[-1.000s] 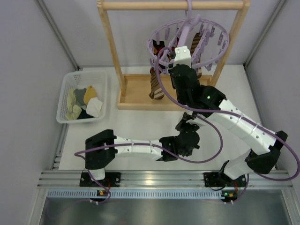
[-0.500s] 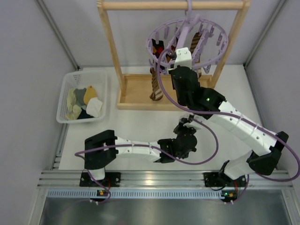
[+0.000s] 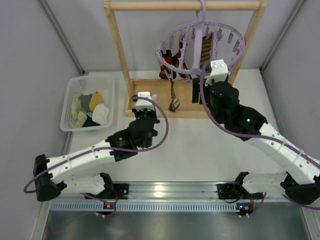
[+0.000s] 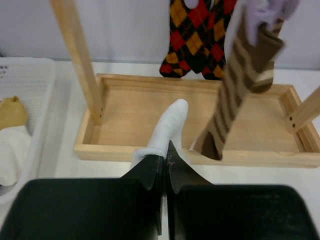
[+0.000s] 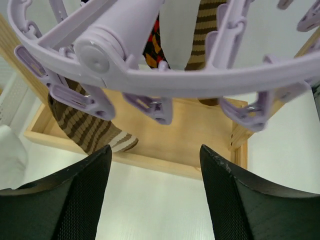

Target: Remove the socks clipped to the hanger

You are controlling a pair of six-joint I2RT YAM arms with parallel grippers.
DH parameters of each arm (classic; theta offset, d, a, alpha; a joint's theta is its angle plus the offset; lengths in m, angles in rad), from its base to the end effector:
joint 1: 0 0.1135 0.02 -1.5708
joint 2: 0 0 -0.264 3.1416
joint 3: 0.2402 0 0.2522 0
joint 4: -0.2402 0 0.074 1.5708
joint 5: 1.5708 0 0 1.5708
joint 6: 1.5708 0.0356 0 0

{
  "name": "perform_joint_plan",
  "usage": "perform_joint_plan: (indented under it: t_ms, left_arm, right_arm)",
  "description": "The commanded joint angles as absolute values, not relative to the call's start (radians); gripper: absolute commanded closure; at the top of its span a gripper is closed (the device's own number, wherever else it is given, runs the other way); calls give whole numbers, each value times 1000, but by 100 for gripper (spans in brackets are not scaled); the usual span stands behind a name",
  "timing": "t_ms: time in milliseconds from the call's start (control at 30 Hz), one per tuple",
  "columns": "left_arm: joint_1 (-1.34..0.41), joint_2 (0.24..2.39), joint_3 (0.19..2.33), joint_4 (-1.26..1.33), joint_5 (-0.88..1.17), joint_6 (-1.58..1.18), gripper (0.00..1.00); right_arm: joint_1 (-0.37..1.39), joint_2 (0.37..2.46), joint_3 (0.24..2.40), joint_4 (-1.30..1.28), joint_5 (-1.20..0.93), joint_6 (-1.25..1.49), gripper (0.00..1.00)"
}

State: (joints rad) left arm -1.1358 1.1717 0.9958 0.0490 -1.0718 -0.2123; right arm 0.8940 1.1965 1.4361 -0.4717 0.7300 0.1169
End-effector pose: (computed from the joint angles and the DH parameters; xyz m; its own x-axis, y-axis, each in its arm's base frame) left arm 0.1377 -0.2221 0.3614 -0.0662 -0.0967 -0.9931 0.0542 0.9935 -0.1004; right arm 0.1720 0.1762 0.4525 -0.1634 -0.0646 -0.9844 -0.1565 0.9869 -0.0388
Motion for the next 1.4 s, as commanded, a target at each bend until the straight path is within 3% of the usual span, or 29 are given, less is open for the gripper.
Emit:
perform_joint_plan:
  t_ms: [0,200,267,333,500,633,700,733,767,867,1067,1200,1267,1367]
  left_arm:
    - [-1076,1059,959,-133,-1043,-305,100]
    - [-775,1000,1014,-276,-881,-370,100]
    - [-611,1022,1072,-317,-728,-396,100]
    - [-401,1066,1109,-347,-547,-423,100]
    - [-13,1257,1276,-399,-330,-457,100]
    - [115,1420,1361,-408,-215,-482,100]
    - [143,1488,1377,-408,-219,-494,89]
    - [146,1508,1394,-408,-218,-492,79]
    - [147,1531,1402,-411,-218,-482,38]
    - [147,1532,1408,-420,-252,-485,1]
    - [138,1398,1355,-407,-111,-494,1]
    - [-35,1296,1304,-325,33,-399,1]
    - [-107,1250,1263,-240,200,-338,1]
    - [-214,1171,1070,-10,355,-270,1]
  right_arm:
    - [887,1083,1391,-466,661,153,31]
    - [887,910,1283,-491,595,183,22]
    - [887,847,1238,-488,563,172,17]
    - [887,810,1215,-485,548,164,16]
    - [887,721,1181,-534,551,161,16]
    - [887,655,1144,-532,555,156,15]
    - [887,623,1121,-529,561,152,15]
    - [887,618,1120,-534,561,150,15]
    - [887,614,1121,-543,561,150,15]
    - [887,611,1131,-580,566,144,14]
    - [887,584,1101,-588,584,155,14]
    - [887,584,1078,-581,586,158,13]
    - [887,586,1071,-586,587,169,13]
    - [888,581,1063,-594,583,182,13]
